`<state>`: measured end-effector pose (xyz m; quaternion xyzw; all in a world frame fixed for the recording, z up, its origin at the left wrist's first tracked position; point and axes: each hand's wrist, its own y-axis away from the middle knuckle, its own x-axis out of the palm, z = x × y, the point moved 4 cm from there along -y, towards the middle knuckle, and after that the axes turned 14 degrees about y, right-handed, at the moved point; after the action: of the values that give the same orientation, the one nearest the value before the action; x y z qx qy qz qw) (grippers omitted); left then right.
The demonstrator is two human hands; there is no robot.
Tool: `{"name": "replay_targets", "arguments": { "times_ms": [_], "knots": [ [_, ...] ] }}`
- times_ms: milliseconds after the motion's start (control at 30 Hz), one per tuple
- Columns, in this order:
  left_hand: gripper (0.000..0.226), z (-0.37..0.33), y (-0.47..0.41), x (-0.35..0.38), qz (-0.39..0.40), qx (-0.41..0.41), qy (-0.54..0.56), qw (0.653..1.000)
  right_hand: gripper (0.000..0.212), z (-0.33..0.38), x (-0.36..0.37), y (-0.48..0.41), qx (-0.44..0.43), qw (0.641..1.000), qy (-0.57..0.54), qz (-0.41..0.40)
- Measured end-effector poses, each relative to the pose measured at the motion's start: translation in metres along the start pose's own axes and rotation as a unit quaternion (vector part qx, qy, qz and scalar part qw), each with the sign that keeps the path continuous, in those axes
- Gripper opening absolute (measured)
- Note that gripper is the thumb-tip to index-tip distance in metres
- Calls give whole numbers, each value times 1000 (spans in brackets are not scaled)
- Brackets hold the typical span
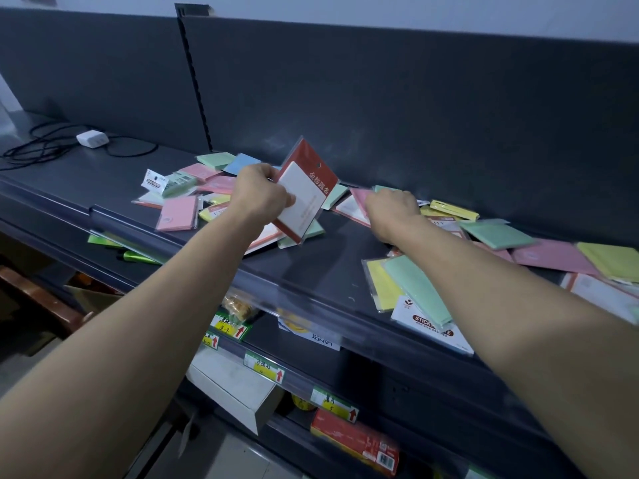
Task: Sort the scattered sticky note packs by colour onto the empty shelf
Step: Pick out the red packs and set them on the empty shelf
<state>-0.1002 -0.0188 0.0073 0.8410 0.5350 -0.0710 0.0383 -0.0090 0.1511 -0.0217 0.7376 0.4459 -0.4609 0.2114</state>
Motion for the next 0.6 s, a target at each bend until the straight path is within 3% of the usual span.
{"name": "replay_targets", "arguments": {
  "times_ms": [300,600],
  "knots": [
    [20,-3,6,3,12,6,-4,1000,30,-9,-2,8,29,994,-81,61],
    [18,2,10,3,14,0,-11,1000,28,6,-3,6,-40,998,38,-5]
  ]
}}
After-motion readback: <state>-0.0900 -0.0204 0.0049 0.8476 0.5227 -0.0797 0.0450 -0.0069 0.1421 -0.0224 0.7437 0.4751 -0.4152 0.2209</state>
